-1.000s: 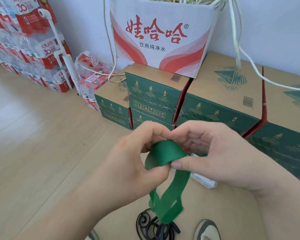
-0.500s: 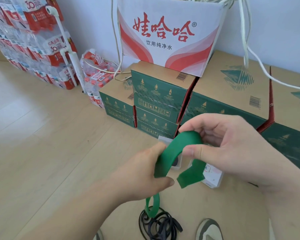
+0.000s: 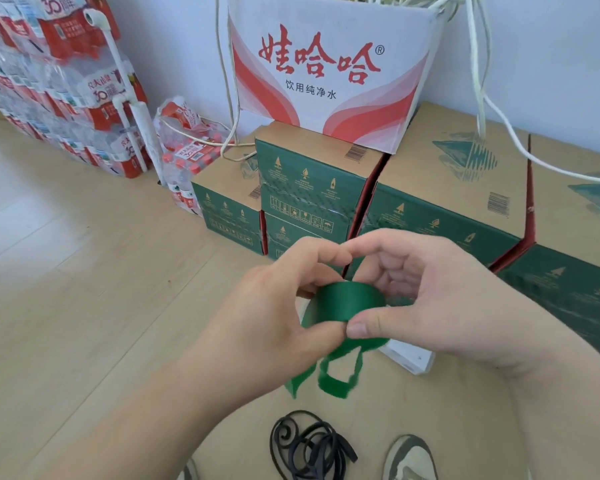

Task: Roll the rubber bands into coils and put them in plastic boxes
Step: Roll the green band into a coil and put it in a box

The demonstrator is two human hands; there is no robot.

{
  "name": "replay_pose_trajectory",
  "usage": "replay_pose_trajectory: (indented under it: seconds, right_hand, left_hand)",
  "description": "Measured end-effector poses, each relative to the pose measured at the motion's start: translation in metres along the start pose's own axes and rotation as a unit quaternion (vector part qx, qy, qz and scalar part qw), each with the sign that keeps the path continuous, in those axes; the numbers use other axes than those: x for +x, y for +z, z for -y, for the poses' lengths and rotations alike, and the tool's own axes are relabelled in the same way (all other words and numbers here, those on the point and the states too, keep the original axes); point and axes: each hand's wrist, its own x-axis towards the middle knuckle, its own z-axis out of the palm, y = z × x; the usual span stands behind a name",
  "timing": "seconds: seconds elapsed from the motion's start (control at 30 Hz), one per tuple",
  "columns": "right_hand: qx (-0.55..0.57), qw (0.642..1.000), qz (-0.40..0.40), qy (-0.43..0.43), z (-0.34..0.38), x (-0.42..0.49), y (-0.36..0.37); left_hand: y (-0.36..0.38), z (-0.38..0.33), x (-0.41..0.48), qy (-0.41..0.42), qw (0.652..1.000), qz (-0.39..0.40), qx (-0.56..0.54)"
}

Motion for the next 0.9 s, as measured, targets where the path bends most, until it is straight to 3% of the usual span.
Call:
replay_pose_trajectory:
  seconds: [0.27,0.47,0.63,0.73,0.8,0.9]
  right_hand:
    - [-0.051,0.998,-0.025,-0.023,-0.002,0.001,0.005]
    - [0.044,0.995,-0.068,-0.061,0.005,-0.008,-0.004]
    - [-0.077,0.994,-0.08,-0.011,-0.007,-0.009,-0.018]
    - [-0.123,0.99,-0.013,0.064,-0.015,-0.011,-0.029]
    - [-0.127,0.986,0.044,0.099,-0.016,-0.01,-0.026]
    - [-0.075,0.991,0.072,0.082,-0.013,-0.008,-0.013]
  left_hand:
    - [0.007,0.014,0.002,-0.046,0.998,0.012,-0.03]
    - [0.006,0.033,-0.001,-0.122,0.98,0.154,-0.004]
    - [-0.013,0.034,0.003,-0.135,0.986,0.093,-0.026]
    - [-0.025,0.025,0.002,-0.093,0.994,0.053,-0.015]
    - [-0.024,0.016,-0.001,-0.048,0.999,0.022,0.009]
    - [-0.013,0.005,-0.007,-0.006,0.999,-0.022,0.024]
